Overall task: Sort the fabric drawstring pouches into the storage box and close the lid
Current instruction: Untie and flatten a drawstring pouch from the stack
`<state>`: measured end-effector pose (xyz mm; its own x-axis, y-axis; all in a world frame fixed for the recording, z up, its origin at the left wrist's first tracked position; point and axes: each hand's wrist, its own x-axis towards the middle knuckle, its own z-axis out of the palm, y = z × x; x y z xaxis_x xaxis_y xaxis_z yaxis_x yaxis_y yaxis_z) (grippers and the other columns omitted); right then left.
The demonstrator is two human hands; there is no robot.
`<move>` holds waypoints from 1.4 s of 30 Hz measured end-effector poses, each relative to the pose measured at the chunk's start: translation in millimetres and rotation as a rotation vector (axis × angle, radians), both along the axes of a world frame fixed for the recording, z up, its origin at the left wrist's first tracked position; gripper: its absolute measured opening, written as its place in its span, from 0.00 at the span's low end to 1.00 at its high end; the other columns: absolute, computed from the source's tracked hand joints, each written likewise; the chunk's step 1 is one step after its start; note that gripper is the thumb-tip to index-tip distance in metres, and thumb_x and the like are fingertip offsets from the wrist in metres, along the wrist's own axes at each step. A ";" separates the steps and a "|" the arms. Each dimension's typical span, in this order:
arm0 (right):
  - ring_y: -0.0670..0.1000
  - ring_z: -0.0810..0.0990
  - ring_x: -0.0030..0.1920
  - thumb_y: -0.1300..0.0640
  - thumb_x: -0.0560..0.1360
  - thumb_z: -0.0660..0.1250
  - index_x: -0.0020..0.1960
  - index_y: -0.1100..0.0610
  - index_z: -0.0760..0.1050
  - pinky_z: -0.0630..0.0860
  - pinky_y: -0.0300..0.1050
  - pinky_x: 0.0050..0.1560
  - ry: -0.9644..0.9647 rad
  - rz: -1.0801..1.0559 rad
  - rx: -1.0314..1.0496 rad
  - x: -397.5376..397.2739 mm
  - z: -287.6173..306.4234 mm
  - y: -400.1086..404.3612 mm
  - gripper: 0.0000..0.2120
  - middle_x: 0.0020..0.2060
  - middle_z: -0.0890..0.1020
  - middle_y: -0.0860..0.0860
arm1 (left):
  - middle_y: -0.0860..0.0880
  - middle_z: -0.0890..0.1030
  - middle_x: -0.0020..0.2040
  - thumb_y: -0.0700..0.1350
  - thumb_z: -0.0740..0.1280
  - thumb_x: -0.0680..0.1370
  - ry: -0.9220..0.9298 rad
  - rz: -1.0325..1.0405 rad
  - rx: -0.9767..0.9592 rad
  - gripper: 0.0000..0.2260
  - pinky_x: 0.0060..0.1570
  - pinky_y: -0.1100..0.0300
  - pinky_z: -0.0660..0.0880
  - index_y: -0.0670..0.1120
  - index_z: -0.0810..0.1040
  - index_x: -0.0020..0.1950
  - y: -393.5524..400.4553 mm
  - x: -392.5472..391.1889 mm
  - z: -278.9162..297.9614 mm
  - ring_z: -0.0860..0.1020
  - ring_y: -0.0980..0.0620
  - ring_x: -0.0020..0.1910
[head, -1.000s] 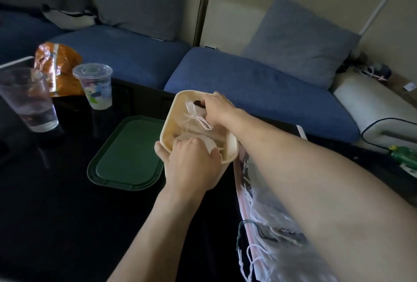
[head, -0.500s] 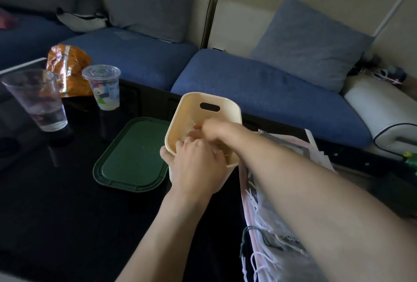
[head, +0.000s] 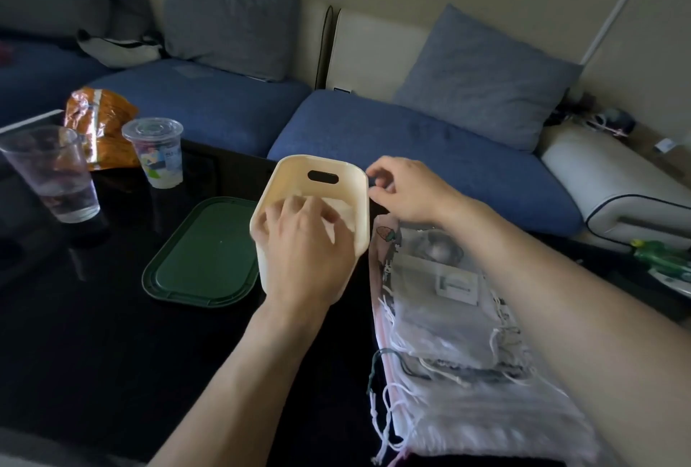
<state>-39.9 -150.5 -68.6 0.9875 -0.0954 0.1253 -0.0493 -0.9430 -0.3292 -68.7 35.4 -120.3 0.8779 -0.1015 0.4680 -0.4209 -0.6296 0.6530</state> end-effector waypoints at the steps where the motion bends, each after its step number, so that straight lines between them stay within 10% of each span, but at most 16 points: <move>1: 0.49 0.79 0.50 0.54 0.79 0.65 0.65 0.54 0.75 0.76 0.44 0.53 -0.012 -0.028 0.016 -13.5 -0.7 -6.3 0.15 0.54 0.79 0.48 | 0.51 0.80 0.48 0.46 0.64 0.75 -0.119 -0.054 -0.113 0.06 0.60 0.53 0.63 0.47 0.79 0.46 -2.1 -4.8 2.0 0.73 0.46 0.56; 6: 0.41 0.79 0.46 0.50 0.77 0.67 0.51 0.44 0.79 0.75 0.41 0.53 -0.010 -0.166 0.095 -85.8 -23.3 -36.6 0.04 0.47 0.81 0.42 | 0.53 0.78 0.42 0.41 0.66 0.76 -0.197 -0.474 -0.102 0.02 0.41 0.56 0.73 0.45 0.78 0.47 -26.0 -28.6 -2.2 0.76 0.54 0.40; 12: 0.43 0.81 0.45 0.49 0.77 0.70 0.48 0.48 0.82 0.80 0.47 0.52 0.206 -0.207 0.152 -156.8 -73.0 -59.4 0.04 0.44 0.84 0.44 | 0.47 0.70 0.68 0.48 0.63 0.80 0.095 -0.732 0.617 0.20 0.67 0.47 0.69 0.49 0.67 0.72 -60.5 -50.5 -53.3 0.69 0.46 0.69; 17: 0.43 0.79 0.52 0.40 0.68 0.78 0.60 0.48 0.80 0.75 0.38 0.54 0.433 -0.180 0.148 -184.1 -86.1 -70.8 0.24 0.52 0.81 0.42 | 0.44 0.70 0.67 0.55 0.69 0.76 0.173 -0.700 0.918 0.26 0.64 0.45 0.69 0.48 0.69 0.71 -74.4 -54.9 -69.5 0.70 0.40 0.67; 22: 0.45 0.80 0.50 0.49 0.71 0.77 0.58 0.51 0.80 0.74 0.36 0.48 0.349 -0.185 0.116 -195.3 -92.1 -76.5 0.17 0.50 0.82 0.44 | 0.48 0.81 0.55 0.51 0.70 0.77 0.164 -0.680 0.698 0.10 0.57 0.52 0.74 0.49 0.81 0.55 -75.8 -45.0 -60.3 0.79 0.46 0.56; 25: 0.48 0.80 0.41 0.51 0.76 0.72 0.40 0.50 0.77 0.74 0.40 0.39 0.195 -0.221 0.157 -198.1 -94.4 -85.8 0.08 0.37 0.81 0.45 | 0.48 0.83 0.44 0.48 0.70 0.77 0.183 -0.656 0.457 0.07 0.46 0.50 0.78 0.45 0.81 0.46 -72.0 -41.7 -57.4 0.81 0.46 0.44; 32: 0.47 0.78 0.33 0.50 0.74 0.75 0.42 0.51 0.76 0.72 0.46 0.37 -0.071 -0.351 0.413 -201.3 -95.0 -95.2 0.09 0.32 0.81 0.48 | 0.46 0.81 0.42 0.38 0.69 0.78 0.164 -0.612 0.016 0.03 0.32 0.64 0.76 0.39 0.80 0.48 -71.4 -49.7 -39.3 0.81 0.53 0.30; 42: 0.44 0.68 0.25 0.56 0.83 0.62 0.49 0.62 0.74 0.62 0.35 0.22 0.163 -0.350 0.974 -217.3 -86.8 -111.8 0.10 0.28 0.71 0.48 | 0.46 0.83 0.38 0.47 0.68 0.80 0.278 -0.510 0.203 0.09 0.36 0.52 0.80 0.43 0.80 0.44 -61.3 -34.9 -46.0 0.81 0.47 0.32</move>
